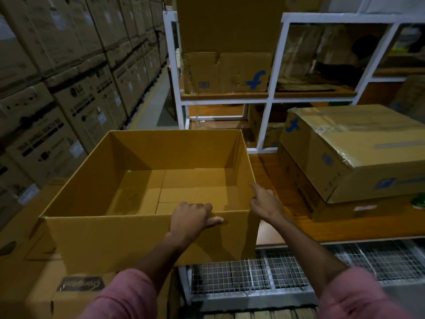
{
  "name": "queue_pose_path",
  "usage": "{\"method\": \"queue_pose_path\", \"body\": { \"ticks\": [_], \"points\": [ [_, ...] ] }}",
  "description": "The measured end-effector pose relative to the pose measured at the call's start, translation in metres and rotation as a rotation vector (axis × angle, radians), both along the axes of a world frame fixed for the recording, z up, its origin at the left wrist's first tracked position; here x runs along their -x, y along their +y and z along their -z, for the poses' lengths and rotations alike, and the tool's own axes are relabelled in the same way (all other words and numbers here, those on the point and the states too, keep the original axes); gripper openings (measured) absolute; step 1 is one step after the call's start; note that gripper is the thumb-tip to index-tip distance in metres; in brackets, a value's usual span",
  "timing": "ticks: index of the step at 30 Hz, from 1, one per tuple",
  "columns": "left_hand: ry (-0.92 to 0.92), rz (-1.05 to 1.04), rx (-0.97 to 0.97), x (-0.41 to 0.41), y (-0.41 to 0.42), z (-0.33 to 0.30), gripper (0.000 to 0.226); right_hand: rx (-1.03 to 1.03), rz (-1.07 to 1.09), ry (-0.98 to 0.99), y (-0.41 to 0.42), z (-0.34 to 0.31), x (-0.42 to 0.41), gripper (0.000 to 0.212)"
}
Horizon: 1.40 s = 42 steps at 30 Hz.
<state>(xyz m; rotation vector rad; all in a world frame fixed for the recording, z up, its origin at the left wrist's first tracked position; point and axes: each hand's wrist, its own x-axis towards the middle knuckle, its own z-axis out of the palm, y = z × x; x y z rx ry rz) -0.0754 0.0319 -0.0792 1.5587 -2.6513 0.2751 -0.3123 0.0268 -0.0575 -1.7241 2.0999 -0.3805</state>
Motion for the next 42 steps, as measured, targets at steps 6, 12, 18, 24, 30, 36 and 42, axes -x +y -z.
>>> {"method": "queue_pose_path", "body": {
  "ticks": [6,12,18,24,30,36,42],
  "points": [
    [0.007,0.011,-0.054,0.001,0.007,0.0,0.074,0.034,-0.004,-0.006,0.006,0.002,0.0,0.045],
    [0.065,-0.046,0.015,0.002,0.014,0.002,0.071,0.111,-0.023,0.122,0.026,0.0,0.003,0.047],
    [0.16,-0.113,0.058,0.028,0.012,0.003,0.062,0.137,-0.096,0.227,0.048,-0.005,0.008,0.049],
    [0.324,-0.07,0.058,0.076,0.02,-0.025,0.059,0.219,-0.147,0.278,0.044,-0.015,0.019,0.059],
    [0.434,0.026,0.05,0.145,0.013,-0.078,0.059,0.429,-0.244,0.285,0.019,-0.043,0.053,0.059],
    [0.466,0.036,0.12,0.248,-0.011,-0.108,0.061,0.59,-0.197,0.318,-0.003,-0.077,0.153,0.053],
    [0.473,0.079,0.154,0.355,-0.028,-0.127,0.053,0.626,-0.112,0.341,-0.004,-0.111,0.254,0.048]
  ]
}}
